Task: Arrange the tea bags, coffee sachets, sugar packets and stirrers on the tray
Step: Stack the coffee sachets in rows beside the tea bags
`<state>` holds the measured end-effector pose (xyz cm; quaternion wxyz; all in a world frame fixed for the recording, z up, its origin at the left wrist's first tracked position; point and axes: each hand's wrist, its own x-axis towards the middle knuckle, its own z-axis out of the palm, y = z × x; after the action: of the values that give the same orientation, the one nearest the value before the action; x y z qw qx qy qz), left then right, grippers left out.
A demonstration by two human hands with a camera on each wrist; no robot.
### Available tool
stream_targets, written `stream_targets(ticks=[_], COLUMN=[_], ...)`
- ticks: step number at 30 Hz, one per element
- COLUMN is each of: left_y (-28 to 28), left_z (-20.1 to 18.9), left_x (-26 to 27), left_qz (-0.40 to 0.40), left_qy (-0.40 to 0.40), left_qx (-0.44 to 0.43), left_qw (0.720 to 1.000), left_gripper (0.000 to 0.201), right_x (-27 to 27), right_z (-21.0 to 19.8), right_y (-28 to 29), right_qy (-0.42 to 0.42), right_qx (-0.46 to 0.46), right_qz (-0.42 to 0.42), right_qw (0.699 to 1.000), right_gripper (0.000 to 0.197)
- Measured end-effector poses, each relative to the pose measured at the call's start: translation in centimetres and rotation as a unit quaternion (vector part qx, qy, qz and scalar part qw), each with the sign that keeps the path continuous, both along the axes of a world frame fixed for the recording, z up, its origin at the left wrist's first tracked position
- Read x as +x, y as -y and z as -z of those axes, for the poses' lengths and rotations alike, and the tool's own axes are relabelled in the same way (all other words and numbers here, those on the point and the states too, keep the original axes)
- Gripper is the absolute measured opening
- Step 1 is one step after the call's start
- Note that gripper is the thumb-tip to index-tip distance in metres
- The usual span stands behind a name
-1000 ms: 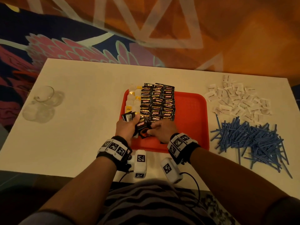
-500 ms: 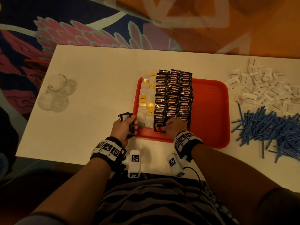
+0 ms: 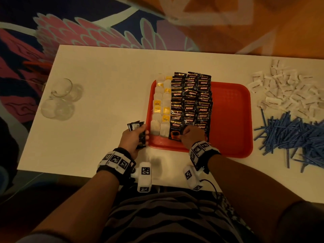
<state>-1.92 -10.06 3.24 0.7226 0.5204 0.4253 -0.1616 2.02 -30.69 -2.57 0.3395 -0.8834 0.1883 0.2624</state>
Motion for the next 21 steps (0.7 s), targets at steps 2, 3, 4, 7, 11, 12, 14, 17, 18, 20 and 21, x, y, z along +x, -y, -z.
stream_targets(ticks=[2, 3, 4, 7, 11, 12, 14, 17, 18, 20, 21], left_y=[0.1, 0.1, 0.1, 0.2, 0.7, 0.8, 1.3, 2.3, 2.6, 3.4, 3.7], left_z=[-0.1, -0.1, -0.2, -0.4, -0.8, -1.0, -1.3, -1.8, -1.9, -2.2, -2.3], left_x=[0.0, 0.0, 0.0, 0.0, 0.0, 0.0, 0.0, 0.2, 0.3, 0.4, 0.4], left_qz=[0.000, 0.001, 0.005, 0.018, 0.023, 0.028, 0.041, 0.061, 0.067, 0.083, 0.089], left_qy=[0.001, 0.001, 0.001, 0.002, 0.000, 0.001, 0.005, 0.014, 0.019, 0.038, 0.043], left_qx=[-0.009, -0.014, -0.020, -0.043, -0.087, -0.100, -0.116, -0.110, -0.107, -0.115, -0.120], left_qw=[1.000, 1.000, 1.000, 0.999, 0.996, 0.995, 0.992, 0.992, 0.992, 0.989, 0.988], left_gripper=[0.011, 0.011, 0.011, 0.013, 0.015, 0.018, 0.024, 0.026, 0.024, 0.022, 0.024], right_x=[-0.1, -0.1, -0.1, -0.1, -0.1, 0.0, 0.2, 0.6, 0.7, 0.8, 0.8], right_z=[-0.2, -0.2, -0.3, -0.7, -1.4, -1.6, -2.0, -2.7, -2.9, -3.7, -4.2], right_y=[0.0, 0.0, 0.0, 0.3, 0.9, 1.2, 1.7, 2.4, 2.7, 3.2, 3.3], right_qy=[0.002, 0.006, 0.009, 0.018, 0.033, 0.035, 0.039, 0.041, 0.038, 0.032, 0.033], right_qx=[0.008, 0.011, 0.015, 0.028, 0.046, 0.050, 0.058, 0.064, 0.074, 0.115, 0.147], right_qz=[0.023, 0.030, 0.034, 0.044, 0.061, 0.064, 0.076, 0.069, 0.057, 0.037, 0.028], right_qw=[1.000, 0.999, 0.999, 0.998, 0.997, 0.996, 0.995, 0.995, 0.995, 0.992, 0.988], right_gripper=[0.023, 0.024, 0.026, 0.026, 0.021, 0.019, 0.019, 0.018, 0.019, 0.018, 0.017])
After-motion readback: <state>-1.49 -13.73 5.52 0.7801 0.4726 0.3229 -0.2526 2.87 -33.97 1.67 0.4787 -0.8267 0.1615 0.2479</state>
